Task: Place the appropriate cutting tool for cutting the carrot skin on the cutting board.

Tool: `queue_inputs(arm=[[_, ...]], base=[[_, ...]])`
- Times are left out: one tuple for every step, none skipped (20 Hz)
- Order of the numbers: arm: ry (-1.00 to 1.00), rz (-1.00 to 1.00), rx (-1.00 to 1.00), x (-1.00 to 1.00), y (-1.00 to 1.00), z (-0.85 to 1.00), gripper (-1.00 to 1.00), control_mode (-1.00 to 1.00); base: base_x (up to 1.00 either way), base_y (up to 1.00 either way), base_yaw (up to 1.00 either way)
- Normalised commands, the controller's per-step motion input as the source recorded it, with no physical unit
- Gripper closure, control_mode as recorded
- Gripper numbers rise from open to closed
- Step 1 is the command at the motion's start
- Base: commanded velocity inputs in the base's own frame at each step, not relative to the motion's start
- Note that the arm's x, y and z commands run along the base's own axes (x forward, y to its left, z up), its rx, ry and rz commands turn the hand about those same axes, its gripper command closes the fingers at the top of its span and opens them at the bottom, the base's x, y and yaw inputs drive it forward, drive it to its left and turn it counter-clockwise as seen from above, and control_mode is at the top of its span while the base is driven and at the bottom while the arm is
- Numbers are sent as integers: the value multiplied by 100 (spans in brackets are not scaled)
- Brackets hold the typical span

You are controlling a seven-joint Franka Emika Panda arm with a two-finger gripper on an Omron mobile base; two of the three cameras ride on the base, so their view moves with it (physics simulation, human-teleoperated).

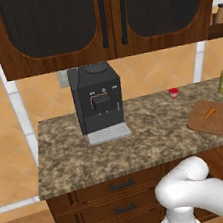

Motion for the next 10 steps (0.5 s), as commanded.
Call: queue_inputs(arm=[[2, -8, 0, -82, 24, 100, 100, -100], [1, -8, 0, -71, 15, 100, 100, -100], [0, -6, -3, -47, 27, 100, 100, -100], [0, -6, -6, -41, 33, 100, 100, -100], [0, -10, -5, -42, 12, 100, 100, -100], [1, -10, -7, -21, 16, 100, 100, -100], [2, -7, -10, 0, 17, 100, 100, -100], [4, -8, -11, 0, 0, 100, 100, -100], [6, -11, -13, 0, 0, 100, 100, -100], [10, -9, -14, 3, 11, 100, 100, -100]], base=[[0, 0, 0], [0, 0, 0], [0, 0, 0], [0, 0, 0], [0, 0, 0], [0, 0, 0], [0, 0, 0], [0, 0, 0], [0, 0, 0], [0, 0, 0]])
